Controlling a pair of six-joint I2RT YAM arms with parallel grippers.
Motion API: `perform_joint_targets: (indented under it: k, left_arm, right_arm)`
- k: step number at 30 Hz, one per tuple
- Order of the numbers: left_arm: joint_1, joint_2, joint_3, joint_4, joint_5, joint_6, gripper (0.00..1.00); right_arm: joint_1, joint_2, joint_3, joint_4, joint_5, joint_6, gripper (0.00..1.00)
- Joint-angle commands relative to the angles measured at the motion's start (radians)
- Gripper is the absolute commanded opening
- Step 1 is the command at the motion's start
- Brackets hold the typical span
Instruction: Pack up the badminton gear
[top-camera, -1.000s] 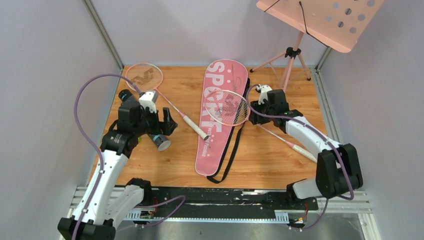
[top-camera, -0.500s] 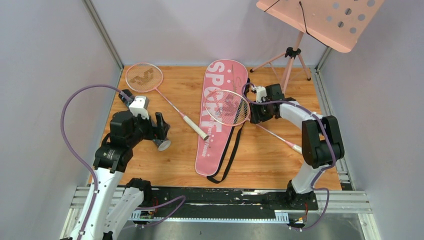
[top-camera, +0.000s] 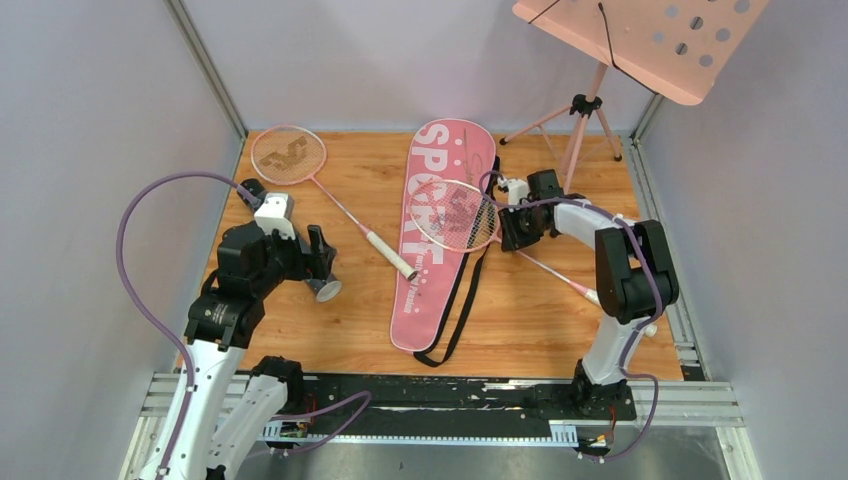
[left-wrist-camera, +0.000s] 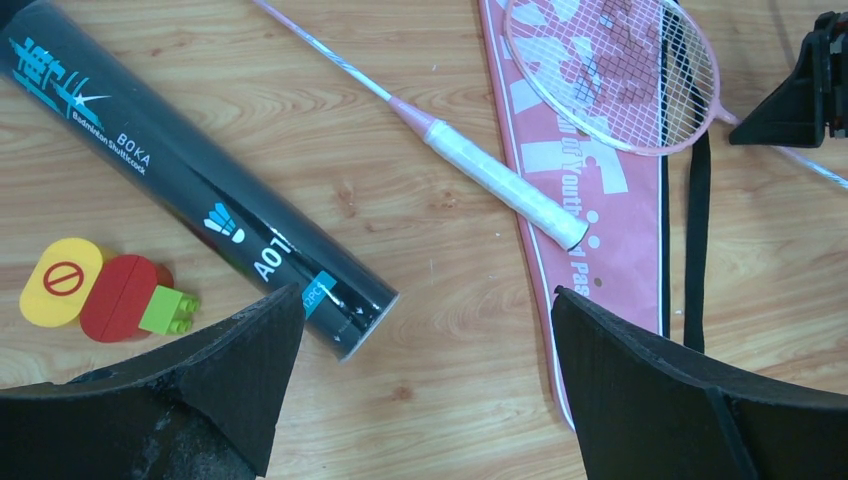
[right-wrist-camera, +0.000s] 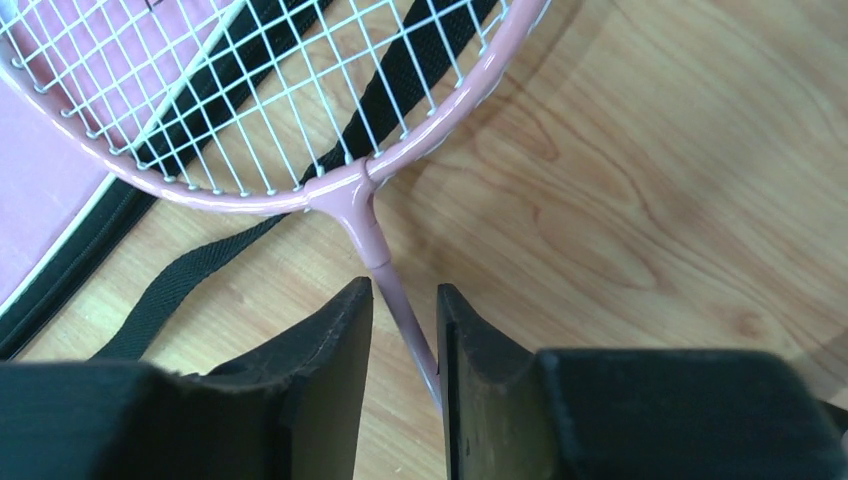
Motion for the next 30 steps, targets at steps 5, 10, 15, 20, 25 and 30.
perform_joint_targets:
  k: [5, 10, 15, 20, 25, 30]
  left_arm:
    - [0.005, -0.019, -0.006, 0.01, -0.028, 0.004, 1.0]
    - [0.005, -0.018, -0.008, 0.012, -0.021, 0.002, 1.0]
    - [0.005, -0.02, -0.011, 0.015, -0.015, 0.001, 1.0]
    - [0.003, -0.02, -0.014, 0.019, -0.004, -0.002, 1.0]
    - [0.002, -0.023, -0.029, 0.043, 0.04, -0.01, 1.0]
    - [0.001, 0.004, -0.058, 0.127, 0.197, -0.149, 0.96]
  right_arm:
    - [0.02, -0.007, 0.051, 0.055, -0.012, -0.021, 0.19]
    - [0.033, -0.033, 0.076, 0.084, -0.049, -0.031, 0.02]
    - [0.039, -0.056, 0.131, 0.018, -0.138, 0.013, 0.0]
    - [0.067, -0.109, 0.139, 0.02, -0.209, 0.113, 0.0]
    - [0.1, -0.12, 0.174, 0.064, -0.291, 0.341, 0.0]
    - [0.175, -0.214, 0.104, 0.158, -0.303, 0.533, 0.0]
